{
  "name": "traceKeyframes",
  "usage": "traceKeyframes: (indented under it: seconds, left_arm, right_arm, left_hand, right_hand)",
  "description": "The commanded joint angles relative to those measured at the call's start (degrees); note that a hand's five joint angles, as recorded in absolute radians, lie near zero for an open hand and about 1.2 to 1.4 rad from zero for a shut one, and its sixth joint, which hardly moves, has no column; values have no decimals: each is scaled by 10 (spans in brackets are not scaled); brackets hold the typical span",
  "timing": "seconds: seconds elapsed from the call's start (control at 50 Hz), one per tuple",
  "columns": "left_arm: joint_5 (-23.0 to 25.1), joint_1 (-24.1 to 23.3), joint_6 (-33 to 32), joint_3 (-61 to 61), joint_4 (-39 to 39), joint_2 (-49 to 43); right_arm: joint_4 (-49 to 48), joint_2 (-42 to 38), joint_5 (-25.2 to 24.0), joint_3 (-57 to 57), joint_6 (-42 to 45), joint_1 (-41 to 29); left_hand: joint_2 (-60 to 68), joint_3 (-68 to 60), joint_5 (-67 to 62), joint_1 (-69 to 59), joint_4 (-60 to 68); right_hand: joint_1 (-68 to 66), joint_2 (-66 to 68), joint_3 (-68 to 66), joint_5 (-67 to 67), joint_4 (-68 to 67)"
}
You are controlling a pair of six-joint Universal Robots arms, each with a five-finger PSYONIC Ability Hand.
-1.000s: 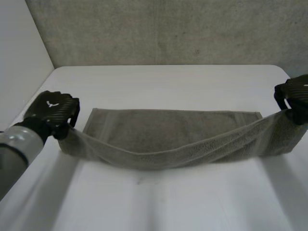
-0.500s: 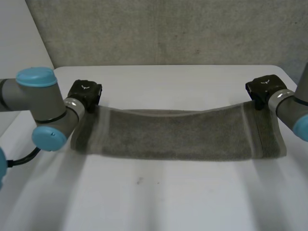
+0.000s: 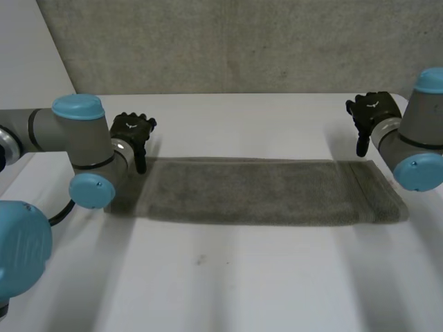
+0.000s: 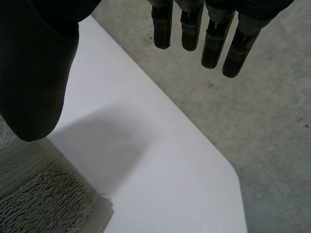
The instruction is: Fold the towel.
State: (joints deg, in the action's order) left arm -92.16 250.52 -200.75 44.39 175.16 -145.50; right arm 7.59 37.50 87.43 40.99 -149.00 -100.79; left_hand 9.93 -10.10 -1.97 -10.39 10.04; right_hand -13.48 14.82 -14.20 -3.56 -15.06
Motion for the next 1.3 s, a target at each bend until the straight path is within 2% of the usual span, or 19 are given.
traceKeyframes:
  seconds: [0.02,0.06,0.08,0.18,0.34,0.44,0.6,0.74,0.78,0.8,0.82,0.84,0.86,0.88,1.08,1.22,1.3]
  left_arm:
    - [-7,-2,25,100,-12,72]
    - [-2,-2,43,175,-4,122]
    - [-2,-2,43,176,-4,123]
    - [0,-2,57,318,57,216]
    - [21,-2,58,447,136,300]
    - [33,-1,60,478,158,315]
    - [34,-2,61,480,160,312]
    - [34,-2,61,482,160,312]
    - [34,-1,61,482,160,312]
    - [34,-1,61,482,160,312]
    - [34,-1,61,482,160,312]
    - [34,-1,61,482,160,312]
    - [34,-1,61,482,160,312]
    - [34,-1,61,482,160,312]
    - [34,-1,61,482,160,312]
    - [34,1,61,482,159,312]
    - [34,1,60,484,159,313]
  right_arm:
    - [0,88,-8,106,0,5]
    - [-5,135,-16,186,0,5]
    - [-5,135,-16,186,0,5]
    - [-13,217,-59,346,0,7]
    - [-75,272,-73,493,3,44]
    - [-112,273,-73,530,7,58]
    - [-171,253,-75,547,11,84]
    - [-179,234,-75,545,29,102]
    - [-179,223,-75,542,42,107]
    - [-179,223,-75,542,42,107]
    - [-179,218,-75,540,47,109]
    - [-180,215,-75,538,50,112]
    - [-180,215,-75,538,50,112]
    - [-180,212,-75,537,53,116]
    - [-174,218,-71,525,61,174]
    - [-170,219,-70,492,121,253]
    - [-167,219,-68,473,144,274]
  left_hand:
    - [3,-1,18,2,2]
    - [3,-1,18,2,2]
    - [3,-1,18,2,2]
    - [1,1,19,3,0]
    - [1,1,19,3,0]
    - [1,1,19,3,0]
    - [1,1,19,3,0]
    - [1,1,19,3,0]
    - [1,1,19,3,0]
    - [1,1,19,3,0]
    - [1,1,19,3,0]
    - [1,1,19,3,0]
    - [1,1,19,3,0]
    - [1,1,19,3,0]
    - [1,1,19,3,0]
    - [1,1,19,3,0]
    - [1,1,19,3,0]
  right_hand:
    - [35,-48,42,36,51]
    - [35,-48,42,36,51]
    - [35,-48,42,36,51]
    - [35,-48,42,36,51]
    - [17,-31,24,18,33]
    - [0,-14,8,1,16]
    - [-102,89,-95,-101,-86]
    - [-203,190,-196,-202,-187]
    - [-293,280,-286,-293,-278]
    - [-294,281,-287,-293,-278]
    - [-364,351,-357,-363,-348]
    - [-491,478,-484,-490,-475]
    - [-493,479,-485,-492,-477]
    - [-642,629,-635,-642,-627]
    - [-665,652,-658,-664,-649]
    - [-665,652,-658,-664,-649]
    - [-665,652,-658,-664,-649]
